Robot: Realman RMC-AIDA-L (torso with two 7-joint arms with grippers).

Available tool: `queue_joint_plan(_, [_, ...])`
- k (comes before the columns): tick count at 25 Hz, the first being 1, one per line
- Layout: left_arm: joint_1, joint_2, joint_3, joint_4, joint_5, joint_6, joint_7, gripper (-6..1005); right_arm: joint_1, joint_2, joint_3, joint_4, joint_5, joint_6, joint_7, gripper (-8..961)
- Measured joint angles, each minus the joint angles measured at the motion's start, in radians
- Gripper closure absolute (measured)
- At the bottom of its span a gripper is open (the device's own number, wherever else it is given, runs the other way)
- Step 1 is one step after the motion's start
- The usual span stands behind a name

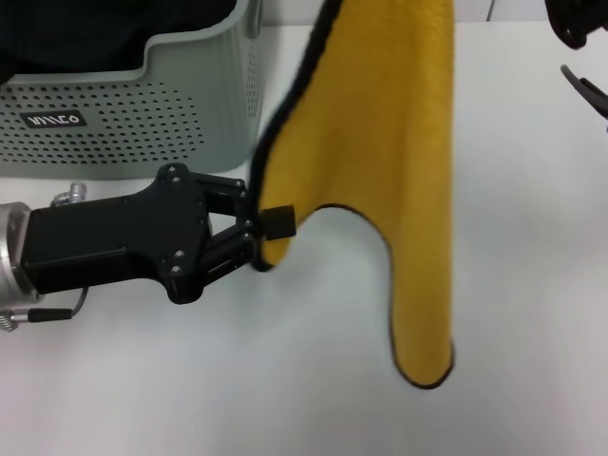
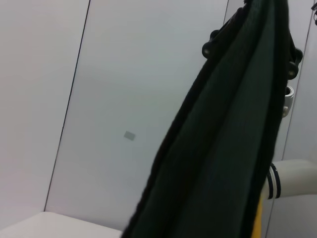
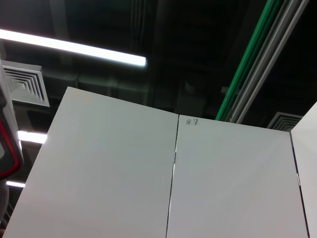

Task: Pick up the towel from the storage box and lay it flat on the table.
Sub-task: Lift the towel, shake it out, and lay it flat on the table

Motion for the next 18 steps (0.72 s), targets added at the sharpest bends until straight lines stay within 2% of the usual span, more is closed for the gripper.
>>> queue_joint_plan(7, [-0.028,0.001,-0.001,-0.07,0.002,-0.001,0.02,867,0.006,0.0,0.011,-0.01,0.0,0.009,0.002,949])
queue_joint_plan(18, [-0.017,0.003,-0.06,-0.104,0.006,0.003,0.021,860,-0.025,-0.006,0.049,-0.045,0.001,0.0,0.014,948])
